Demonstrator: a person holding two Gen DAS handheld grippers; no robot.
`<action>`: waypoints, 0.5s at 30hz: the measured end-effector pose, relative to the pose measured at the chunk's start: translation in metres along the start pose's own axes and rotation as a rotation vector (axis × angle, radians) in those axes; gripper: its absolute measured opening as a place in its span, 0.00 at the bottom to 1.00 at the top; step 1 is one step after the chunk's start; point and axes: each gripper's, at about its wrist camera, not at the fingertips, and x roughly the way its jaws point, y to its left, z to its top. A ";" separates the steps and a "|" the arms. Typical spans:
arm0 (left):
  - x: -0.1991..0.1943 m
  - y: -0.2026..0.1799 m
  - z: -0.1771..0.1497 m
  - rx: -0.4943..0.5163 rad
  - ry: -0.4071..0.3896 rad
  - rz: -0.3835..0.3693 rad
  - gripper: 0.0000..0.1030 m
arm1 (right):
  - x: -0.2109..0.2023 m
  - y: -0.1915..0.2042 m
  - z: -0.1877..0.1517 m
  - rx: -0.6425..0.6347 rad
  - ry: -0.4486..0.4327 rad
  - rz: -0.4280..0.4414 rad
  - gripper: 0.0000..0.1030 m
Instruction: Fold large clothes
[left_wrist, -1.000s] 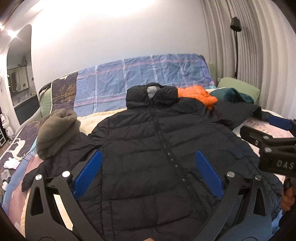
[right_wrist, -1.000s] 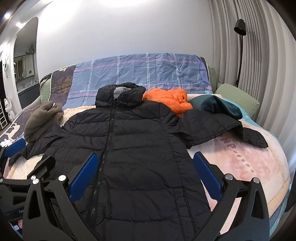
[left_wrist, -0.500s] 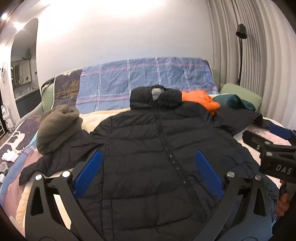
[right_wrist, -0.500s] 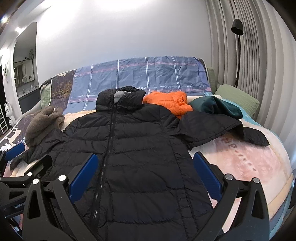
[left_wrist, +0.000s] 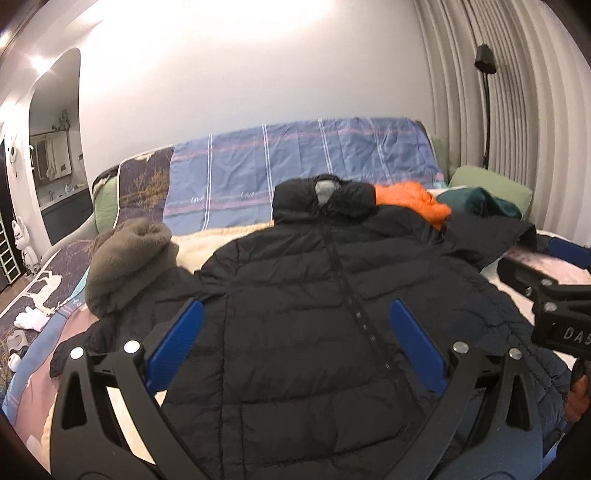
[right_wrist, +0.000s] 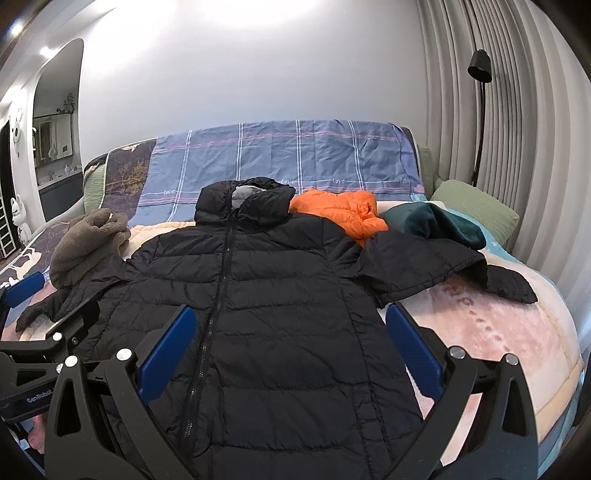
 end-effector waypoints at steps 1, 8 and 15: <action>0.002 0.000 0.000 -0.003 0.019 -0.005 0.98 | 0.000 0.000 0.000 -0.001 0.003 0.000 0.99; 0.007 -0.002 -0.001 -0.002 0.064 -0.017 0.98 | 0.002 -0.001 -0.001 0.001 0.012 0.003 0.99; 0.008 -0.007 -0.002 0.011 0.086 -0.002 0.98 | 0.002 -0.004 -0.002 0.016 0.014 0.014 0.99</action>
